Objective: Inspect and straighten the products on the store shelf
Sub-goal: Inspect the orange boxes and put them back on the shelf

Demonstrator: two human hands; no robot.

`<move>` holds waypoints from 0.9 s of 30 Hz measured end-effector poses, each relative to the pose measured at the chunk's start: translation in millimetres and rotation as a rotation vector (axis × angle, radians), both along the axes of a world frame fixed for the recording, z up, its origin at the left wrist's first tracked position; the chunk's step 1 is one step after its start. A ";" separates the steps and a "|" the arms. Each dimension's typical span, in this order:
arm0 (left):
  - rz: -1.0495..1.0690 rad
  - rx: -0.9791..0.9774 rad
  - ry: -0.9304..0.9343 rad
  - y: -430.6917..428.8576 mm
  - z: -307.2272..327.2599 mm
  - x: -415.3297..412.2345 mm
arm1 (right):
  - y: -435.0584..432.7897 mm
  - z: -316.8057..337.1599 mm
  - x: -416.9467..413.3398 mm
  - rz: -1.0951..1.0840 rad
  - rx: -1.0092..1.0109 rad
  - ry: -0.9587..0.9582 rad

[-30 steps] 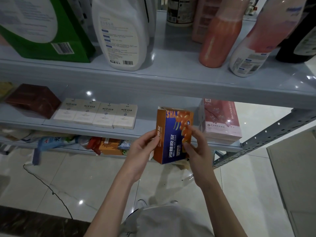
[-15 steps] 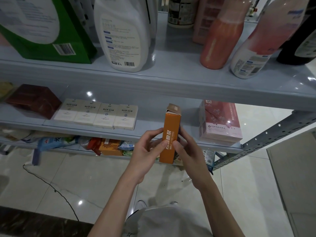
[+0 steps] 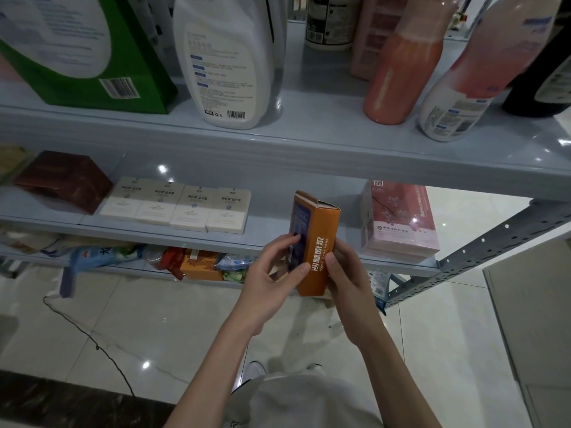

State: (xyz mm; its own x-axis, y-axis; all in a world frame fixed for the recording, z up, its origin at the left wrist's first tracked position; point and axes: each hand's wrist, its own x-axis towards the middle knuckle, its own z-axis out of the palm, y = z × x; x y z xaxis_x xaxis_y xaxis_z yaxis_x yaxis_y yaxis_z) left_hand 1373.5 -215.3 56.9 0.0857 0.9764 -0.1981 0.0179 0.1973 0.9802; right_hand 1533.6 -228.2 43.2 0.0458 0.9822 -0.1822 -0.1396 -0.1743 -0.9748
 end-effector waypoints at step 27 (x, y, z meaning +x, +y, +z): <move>0.013 -0.128 -0.098 6.5 5.0 4.8 | -6.0 5.1 -11.0 0.073 -0.002 -0.084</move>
State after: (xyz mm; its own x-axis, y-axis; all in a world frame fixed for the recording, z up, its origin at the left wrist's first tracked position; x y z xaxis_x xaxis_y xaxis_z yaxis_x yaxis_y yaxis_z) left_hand 1378.3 -208.8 62.0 0.0979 0.9450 -0.3119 -0.0798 0.3199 0.9441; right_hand 1522.6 -234.2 48.3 -0.0105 0.9830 -0.1831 -0.0446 -0.1834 -0.9820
